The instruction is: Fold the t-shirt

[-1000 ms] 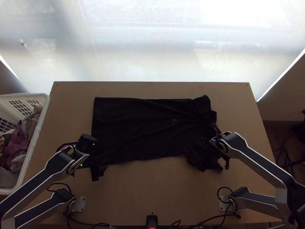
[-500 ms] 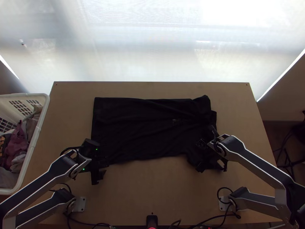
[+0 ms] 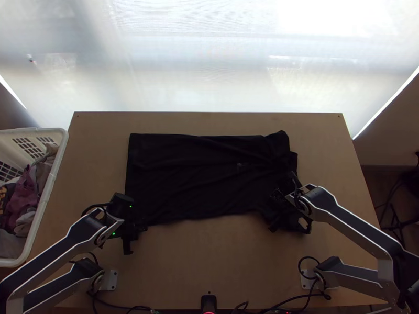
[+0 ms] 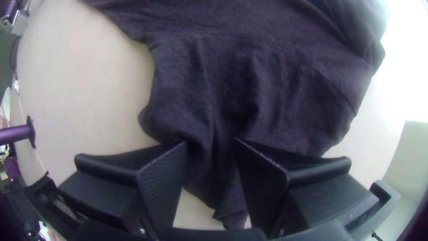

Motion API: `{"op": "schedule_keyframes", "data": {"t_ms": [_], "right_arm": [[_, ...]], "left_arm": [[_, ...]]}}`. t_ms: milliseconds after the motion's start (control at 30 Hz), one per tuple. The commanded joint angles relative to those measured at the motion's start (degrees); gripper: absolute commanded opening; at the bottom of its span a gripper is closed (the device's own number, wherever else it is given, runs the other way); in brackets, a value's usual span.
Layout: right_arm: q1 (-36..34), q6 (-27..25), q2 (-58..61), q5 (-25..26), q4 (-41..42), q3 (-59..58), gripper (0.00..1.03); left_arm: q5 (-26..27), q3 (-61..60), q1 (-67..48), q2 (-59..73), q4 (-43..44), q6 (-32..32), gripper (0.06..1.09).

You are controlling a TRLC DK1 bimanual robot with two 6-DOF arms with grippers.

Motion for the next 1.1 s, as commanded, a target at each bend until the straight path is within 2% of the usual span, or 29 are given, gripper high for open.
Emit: {"op": "schedule_keyframes", "data": {"t_ms": [0,167,267,333,500,767,1067], "right_arm": [[-0.1,-0.4,1.0,0.2,1.9,-0.8,0.3],[0.1,-1.2,1.3,0.2,3.7,-1.9,0.03],[0.0,-1.3,1.0,0.2,3.7,-1.8,0.03],[-0.4,-1.4,0.1,0.2,3.7,-1.6,0.03],[-0.9,-1.1,-2.8,-0.2,2.7,-1.3,0.03],[-0.5,-0.4,-7.7,-2.6,-3.5,-0.8,0.03],[1.7,0.9,-16.0,-8.1,-12.8,-0.2,0.03]], "left_arm": [[0.2,-3.0,0.6,-0.1,1.6,0.7,0.31],[0.2,-4.1,1.9,-0.1,3.2,1.9,0.2],[0.3,-2.5,4.8,-0.2,3.2,2.3,0.19],[0.5,-0.2,7.3,-0.3,2.7,2.3,0.16],[2.9,3.3,11.7,-0.7,-0.5,2.7,0.15],[9.2,13.1,14.3,-5.8,-16.9,0.0,0.15],[10.3,16.3,14.9,-12.6,-27.0,-0.1,0.15]]}}
